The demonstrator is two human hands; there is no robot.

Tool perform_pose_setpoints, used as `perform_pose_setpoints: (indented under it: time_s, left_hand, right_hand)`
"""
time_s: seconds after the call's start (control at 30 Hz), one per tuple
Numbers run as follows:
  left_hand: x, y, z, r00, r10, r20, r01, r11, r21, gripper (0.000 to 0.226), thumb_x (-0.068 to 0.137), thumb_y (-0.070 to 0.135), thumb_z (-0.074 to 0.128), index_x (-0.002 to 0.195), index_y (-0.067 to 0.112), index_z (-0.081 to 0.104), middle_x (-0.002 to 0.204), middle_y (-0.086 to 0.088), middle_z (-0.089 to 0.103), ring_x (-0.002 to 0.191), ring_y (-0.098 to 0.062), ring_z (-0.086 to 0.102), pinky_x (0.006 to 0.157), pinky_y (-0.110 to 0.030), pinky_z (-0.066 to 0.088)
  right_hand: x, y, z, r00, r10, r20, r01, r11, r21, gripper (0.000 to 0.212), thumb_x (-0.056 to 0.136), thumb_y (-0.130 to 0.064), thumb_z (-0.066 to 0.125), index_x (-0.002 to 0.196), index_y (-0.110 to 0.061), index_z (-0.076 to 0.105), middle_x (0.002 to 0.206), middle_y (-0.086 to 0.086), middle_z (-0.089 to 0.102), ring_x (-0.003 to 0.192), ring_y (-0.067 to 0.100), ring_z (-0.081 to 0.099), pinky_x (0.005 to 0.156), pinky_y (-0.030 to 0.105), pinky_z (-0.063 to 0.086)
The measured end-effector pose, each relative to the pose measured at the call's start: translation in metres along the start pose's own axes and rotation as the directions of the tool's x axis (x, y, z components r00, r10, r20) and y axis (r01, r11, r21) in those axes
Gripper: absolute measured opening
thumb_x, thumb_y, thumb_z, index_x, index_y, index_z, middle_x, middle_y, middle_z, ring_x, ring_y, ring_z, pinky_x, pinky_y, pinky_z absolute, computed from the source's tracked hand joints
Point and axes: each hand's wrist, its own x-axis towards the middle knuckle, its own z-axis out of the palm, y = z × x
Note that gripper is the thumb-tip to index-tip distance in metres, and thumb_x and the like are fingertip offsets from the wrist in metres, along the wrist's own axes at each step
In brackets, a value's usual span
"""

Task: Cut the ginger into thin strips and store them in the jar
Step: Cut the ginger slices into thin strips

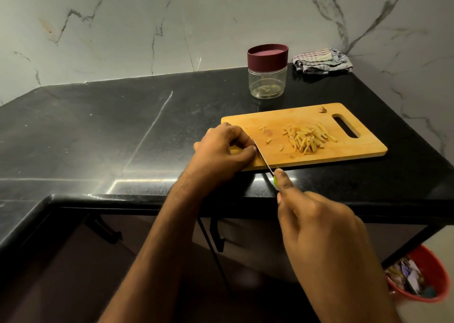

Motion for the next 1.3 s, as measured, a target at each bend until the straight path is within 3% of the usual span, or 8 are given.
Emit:
perform_pose_setpoints:
  time_s: [0.2,0.43,0.57,0.67,0.83,0.93,1.13,1.3]
  left_hand:
    - [0.0,-0.003,0.0,1.0,-0.001,-0.007,0.001,1.0,0.014,0.007,0.08,0.044,0.068,0.077,0.04,0.064,0.095,0.014,0.059,0.103,-0.015,0.056,0.099,-0.056,0.043]
    - [-0.002,0.0,0.0,1.0,0.009,-0.012,-0.009,0.998,0.06,0.01,0.088,0.035,0.069,0.082,0.038,0.062,0.093,0.012,0.058,0.098,-0.014,0.054,0.102,-0.053,0.038]
    - [-0.004,0.0,-0.001,1.0,0.014,-0.019,-0.013,0.999,0.049,0.008,0.087,0.035,0.07,0.083,0.039,0.063,0.092,0.013,0.058,0.098,-0.013,0.055,0.099,-0.053,0.042]
    - [-0.004,0.001,-0.002,1.0,0.006,-0.013,-0.005,1.0,0.028,0.007,0.082,0.04,0.069,0.077,0.041,0.065,0.094,0.013,0.057,0.103,-0.014,0.055,0.1,-0.055,0.042]
    - [-0.004,0.002,-0.002,1.0,-0.014,-0.022,0.015,1.0,0.02,0.009,0.08,0.043,0.071,0.075,0.037,0.067,0.097,0.014,0.057,0.105,-0.017,0.055,0.102,-0.055,0.041]
    - [-0.004,0.003,-0.002,1.0,-0.006,-0.029,0.007,1.0,0.029,0.013,0.084,0.036,0.073,0.074,0.038,0.065,0.096,0.014,0.056,0.105,-0.017,0.055,0.101,-0.055,0.041]
    - [-0.004,0.002,-0.002,1.0,-0.008,-0.024,0.009,1.0,0.028,0.01,0.082,0.039,0.072,0.075,0.036,0.066,0.096,0.014,0.056,0.106,-0.016,0.055,0.102,-0.054,0.041]
    - [-0.004,0.001,-0.003,0.999,-0.035,-0.014,0.035,0.999,0.002,0.01,0.08,0.043,0.073,0.079,0.033,0.07,0.104,0.011,0.063,0.123,-0.015,0.052,0.108,-0.052,0.038]
  right_hand:
    - [-0.008,0.004,-0.014,0.999,0.035,0.006,-0.034,0.997,-0.063,0.049,0.08,-0.031,0.061,0.128,-0.037,0.058,0.059,-0.009,0.035,0.043,0.007,0.037,0.034,0.019,0.026]
    - [-0.008,0.006,-0.015,0.999,0.046,0.02,-0.045,0.998,-0.043,0.045,0.086,-0.039,0.051,0.132,-0.04,0.052,0.062,-0.01,0.035,0.045,0.006,0.038,0.038,0.016,0.022]
    - [-0.006,0.007,-0.017,0.999,0.019,-0.036,-0.018,0.999,0.028,0.047,0.09,-0.035,0.044,0.135,-0.027,0.054,0.063,-0.012,0.045,0.047,0.004,0.04,0.041,0.013,0.026]
    - [-0.006,0.011,-0.016,0.995,-0.032,-0.098,0.041,0.996,0.084,0.046,0.09,-0.027,0.049,0.134,-0.016,0.055,0.066,-0.007,0.058,0.051,0.006,0.051,0.04,0.023,0.043]
    - [-0.007,0.009,-0.008,0.99,-0.08,-0.12,0.093,0.989,0.112,0.044,0.089,-0.026,0.048,0.128,-0.01,0.061,0.069,-0.004,0.063,0.052,0.009,0.056,0.042,0.024,0.047]
    - [-0.008,0.007,-0.003,0.988,-0.083,-0.132,0.098,0.989,0.113,0.045,0.089,-0.028,0.046,0.128,-0.011,0.061,0.072,-0.003,0.066,0.054,0.013,0.061,0.041,0.035,0.052]
    - [-0.006,0.004,-0.004,0.992,-0.031,-0.123,0.036,0.999,0.039,0.045,0.089,-0.028,0.044,0.127,-0.013,0.062,0.066,-0.004,0.061,0.051,0.013,0.056,0.039,0.027,0.043]
    - [0.001,0.016,-0.013,0.992,0.054,-0.117,-0.06,0.997,-0.052,0.046,0.09,-0.03,0.047,0.136,-0.023,0.054,0.064,-0.008,0.049,0.053,0.009,0.049,0.043,0.026,0.04]
